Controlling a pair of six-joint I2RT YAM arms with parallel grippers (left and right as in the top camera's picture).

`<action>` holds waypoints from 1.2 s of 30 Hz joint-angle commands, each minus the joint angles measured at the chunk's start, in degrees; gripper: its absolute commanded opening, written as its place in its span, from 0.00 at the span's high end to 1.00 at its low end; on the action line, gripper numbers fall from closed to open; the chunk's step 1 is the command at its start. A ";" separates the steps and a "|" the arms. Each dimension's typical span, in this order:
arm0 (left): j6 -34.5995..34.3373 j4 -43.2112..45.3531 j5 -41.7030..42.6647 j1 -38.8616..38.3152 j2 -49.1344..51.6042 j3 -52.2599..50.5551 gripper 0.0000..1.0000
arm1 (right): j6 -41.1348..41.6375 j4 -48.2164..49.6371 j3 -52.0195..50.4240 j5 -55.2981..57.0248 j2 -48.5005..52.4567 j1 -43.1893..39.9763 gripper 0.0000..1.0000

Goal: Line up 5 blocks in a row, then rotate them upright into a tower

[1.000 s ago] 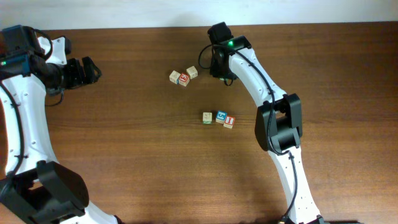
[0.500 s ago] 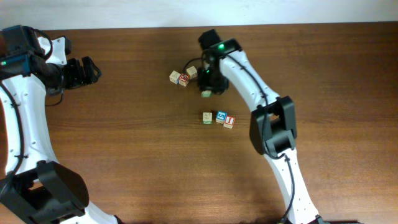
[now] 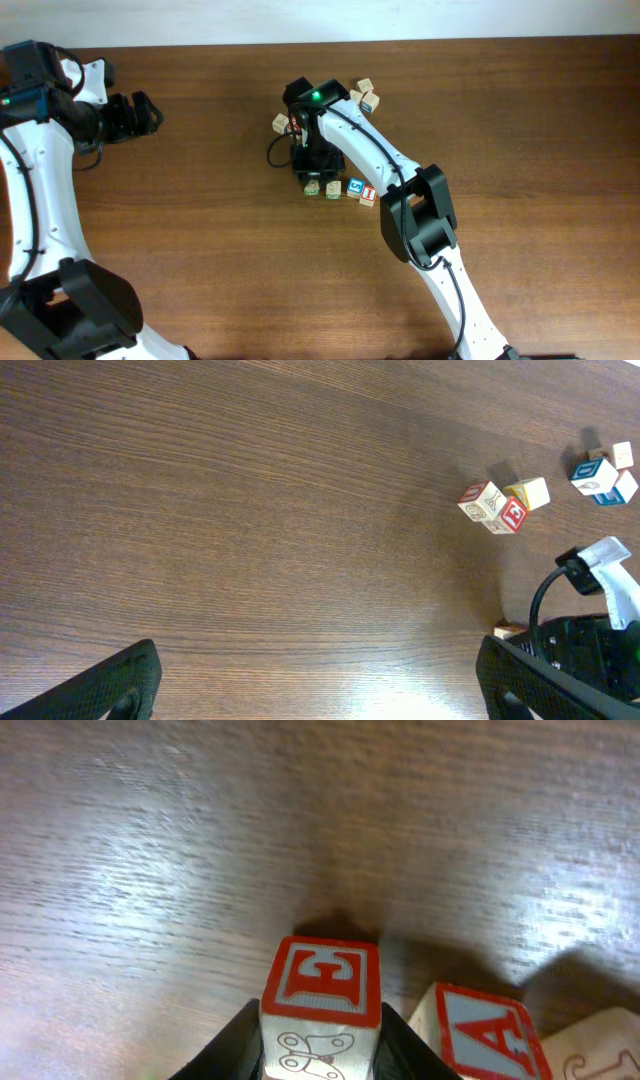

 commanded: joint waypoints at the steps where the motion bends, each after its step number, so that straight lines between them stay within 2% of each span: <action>1: -0.55 -0.09 0.61 -0.20 0.07 1.27 0.01 | 0.00 -1.90 -0.42 2.47 0.52 -0.20 0.67; 11: -0.55 -0.09 0.59 -0.17 0.07 1.27 0.01 | 0.00 -4.79 -0.39 4.28 0.52 -0.22 0.67; 13: -0.55 -0.09 0.59 -0.17 0.07 1.27 0.01 | 0.02 -4.94 -0.39 5.01 0.52 -0.28 0.62; 23: -0.55 -0.09 0.61 -0.17 0.07 1.27 0.01 | 0.00 -5.29 0.11 4.26 0.42 -3.39 0.62; 31: -0.55 -0.09 0.61 -0.17 0.07 1.27 0.01 | -1.33 -9.55 11.80 4.57 0.42 -3.63 0.58; 36: -0.55 -0.09 0.61 -0.17 0.07 1.27 0.01 | -1.77 -8.33 19.02 5.11 0.42 -4.66 0.55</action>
